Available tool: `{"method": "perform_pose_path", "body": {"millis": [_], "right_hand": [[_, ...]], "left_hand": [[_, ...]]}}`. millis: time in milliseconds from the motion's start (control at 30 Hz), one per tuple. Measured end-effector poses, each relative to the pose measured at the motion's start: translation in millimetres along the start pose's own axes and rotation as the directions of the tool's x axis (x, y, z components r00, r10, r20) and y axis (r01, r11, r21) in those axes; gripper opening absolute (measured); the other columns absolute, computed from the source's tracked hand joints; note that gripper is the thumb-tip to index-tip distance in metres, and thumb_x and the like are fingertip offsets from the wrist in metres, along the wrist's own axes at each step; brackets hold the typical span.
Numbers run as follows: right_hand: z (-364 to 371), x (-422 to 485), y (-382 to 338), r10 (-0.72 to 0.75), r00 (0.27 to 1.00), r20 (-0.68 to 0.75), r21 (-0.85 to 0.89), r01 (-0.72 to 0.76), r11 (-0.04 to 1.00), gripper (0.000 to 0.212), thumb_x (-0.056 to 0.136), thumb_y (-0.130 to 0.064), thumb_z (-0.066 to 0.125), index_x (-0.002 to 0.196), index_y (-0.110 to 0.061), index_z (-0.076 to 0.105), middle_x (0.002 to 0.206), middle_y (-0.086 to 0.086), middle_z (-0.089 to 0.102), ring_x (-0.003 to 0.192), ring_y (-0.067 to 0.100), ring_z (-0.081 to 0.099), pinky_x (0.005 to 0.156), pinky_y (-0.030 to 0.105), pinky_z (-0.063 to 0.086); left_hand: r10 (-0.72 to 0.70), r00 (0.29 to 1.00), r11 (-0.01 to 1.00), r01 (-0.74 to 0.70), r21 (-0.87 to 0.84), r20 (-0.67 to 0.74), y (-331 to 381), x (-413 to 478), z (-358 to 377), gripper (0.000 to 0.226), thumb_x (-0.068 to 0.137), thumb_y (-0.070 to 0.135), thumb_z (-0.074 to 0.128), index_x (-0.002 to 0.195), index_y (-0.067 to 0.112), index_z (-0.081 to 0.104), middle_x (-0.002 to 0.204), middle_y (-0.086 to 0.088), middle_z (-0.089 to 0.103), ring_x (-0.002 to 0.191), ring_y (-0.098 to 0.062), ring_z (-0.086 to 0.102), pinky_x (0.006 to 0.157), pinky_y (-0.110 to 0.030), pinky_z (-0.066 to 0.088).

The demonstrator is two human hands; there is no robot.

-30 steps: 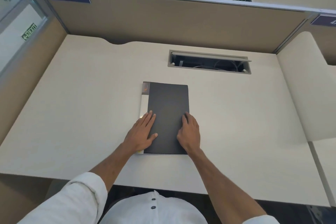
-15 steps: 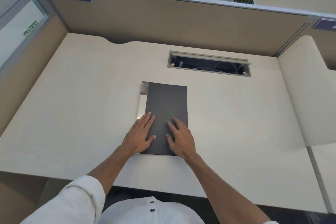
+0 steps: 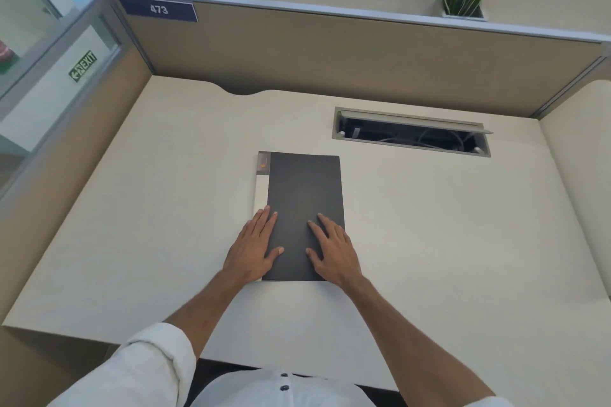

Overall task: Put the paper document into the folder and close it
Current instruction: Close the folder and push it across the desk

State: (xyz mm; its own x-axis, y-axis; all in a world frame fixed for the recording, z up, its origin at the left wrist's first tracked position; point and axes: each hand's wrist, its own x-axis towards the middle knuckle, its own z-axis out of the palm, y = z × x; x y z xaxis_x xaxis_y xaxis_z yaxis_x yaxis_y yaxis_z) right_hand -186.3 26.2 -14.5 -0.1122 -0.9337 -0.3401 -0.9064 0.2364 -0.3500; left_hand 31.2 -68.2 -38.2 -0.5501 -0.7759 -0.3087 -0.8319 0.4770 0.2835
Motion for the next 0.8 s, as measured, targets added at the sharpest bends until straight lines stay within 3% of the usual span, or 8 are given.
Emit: {"method": "perform_pose_path", "body": {"millis": [200,800], "right_hand": [[-10.7,45.6,-17.9,-0.021,1.0,0.009,0.002,0.021,1.0,0.072,0.112,-0.047,0.052,0.175,-0.027,0.024,0.185,-0.003,0.011,0.172,0.021,0.017,0.141,0.038,0.018],[-47.7,168.2,-21.3,0.037,0.998,-0.044,0.072,-0.034,0.997,0.072,0.11,-0.046,0.057,0.173,-0.026,0.03,0.183,-0.002,0.018,0.171,0.023,0.022,0.14,0.042,0.023]], "left_hand": [[-0.03,0.999,1.0,0.03,-0.005,-0.012,-36.0,21.9,-20.2,0.08,0.116,0.043,0.047,0.179,0.017,0.004,0.187,-0.002,-0.008,0.176,-0.02,-0.001,0.144,-0.037,0.009],[0.029,0.999,0.999,-0.028,-0.028,0.037,-72.3,149.9,-66.1,0.076,0.119,0.027,0.04,0.177,0.007,-0.004,0.186,-0.007,-0.015,0.176,-0.024,-0.01,0.144,-0.041,0.008]]}}
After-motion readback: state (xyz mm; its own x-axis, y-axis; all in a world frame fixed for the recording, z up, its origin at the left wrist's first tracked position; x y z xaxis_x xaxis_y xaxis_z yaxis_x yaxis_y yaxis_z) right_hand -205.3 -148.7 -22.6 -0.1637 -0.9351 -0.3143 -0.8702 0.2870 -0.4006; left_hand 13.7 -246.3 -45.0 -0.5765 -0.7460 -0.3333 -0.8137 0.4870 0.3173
